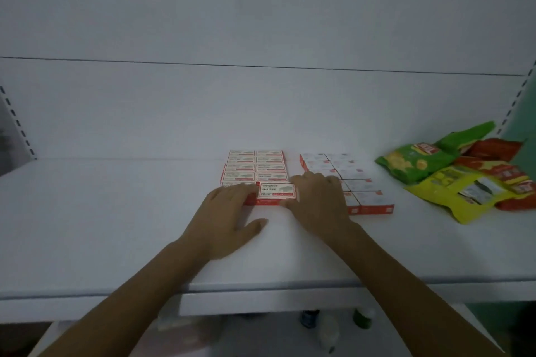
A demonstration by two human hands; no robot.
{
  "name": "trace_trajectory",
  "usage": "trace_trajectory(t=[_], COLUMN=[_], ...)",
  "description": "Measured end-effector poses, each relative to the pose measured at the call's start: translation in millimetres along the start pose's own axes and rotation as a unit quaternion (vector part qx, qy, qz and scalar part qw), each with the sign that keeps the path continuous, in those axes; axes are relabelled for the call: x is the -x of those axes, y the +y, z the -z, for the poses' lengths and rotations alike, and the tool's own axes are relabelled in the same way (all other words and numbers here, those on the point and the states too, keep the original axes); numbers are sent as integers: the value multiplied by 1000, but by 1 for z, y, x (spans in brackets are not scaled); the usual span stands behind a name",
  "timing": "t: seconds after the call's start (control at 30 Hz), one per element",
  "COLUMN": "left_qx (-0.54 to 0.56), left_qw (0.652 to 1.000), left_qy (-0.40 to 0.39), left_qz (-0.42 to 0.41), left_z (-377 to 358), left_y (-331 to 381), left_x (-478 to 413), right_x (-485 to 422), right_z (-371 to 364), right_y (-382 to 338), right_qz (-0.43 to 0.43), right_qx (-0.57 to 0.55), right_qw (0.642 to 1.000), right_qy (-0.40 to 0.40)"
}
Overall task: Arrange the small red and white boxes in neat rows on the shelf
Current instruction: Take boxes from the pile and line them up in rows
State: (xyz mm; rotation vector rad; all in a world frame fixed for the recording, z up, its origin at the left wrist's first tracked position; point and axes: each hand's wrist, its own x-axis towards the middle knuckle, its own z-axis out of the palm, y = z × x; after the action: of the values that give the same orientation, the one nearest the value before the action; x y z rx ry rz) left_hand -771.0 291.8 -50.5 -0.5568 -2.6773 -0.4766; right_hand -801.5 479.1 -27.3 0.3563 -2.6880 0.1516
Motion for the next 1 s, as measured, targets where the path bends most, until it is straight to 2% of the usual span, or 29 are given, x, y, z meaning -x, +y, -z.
trace_trajectory(t=[0.1,0.3,0.5,0.73,1.0], left_qx=[-4,-38,-50,-11,-13], left_qw=[1000,999,996,998,997], left_qy=[10,12,51,37,46], left_qz=[3,-3,50,43,54], left_z=[-3,-7,-9,-13,-12], left_y=[-1,-6,-5,-9,-6], left_x=[0,-1,-2,-2,-4], right_x=[2,1,-5,-4,-3], right_z=[-11,-18,-18,-18,-22], right_y=[-6,-7,-9,-10,-12], right_qz=[26,25,7,-12,-23], right_qx=[6,-23,-41,-113,-141], right_qw=[1000,999,999,993,990], right_qy=[8,-11,-5,-13,14])
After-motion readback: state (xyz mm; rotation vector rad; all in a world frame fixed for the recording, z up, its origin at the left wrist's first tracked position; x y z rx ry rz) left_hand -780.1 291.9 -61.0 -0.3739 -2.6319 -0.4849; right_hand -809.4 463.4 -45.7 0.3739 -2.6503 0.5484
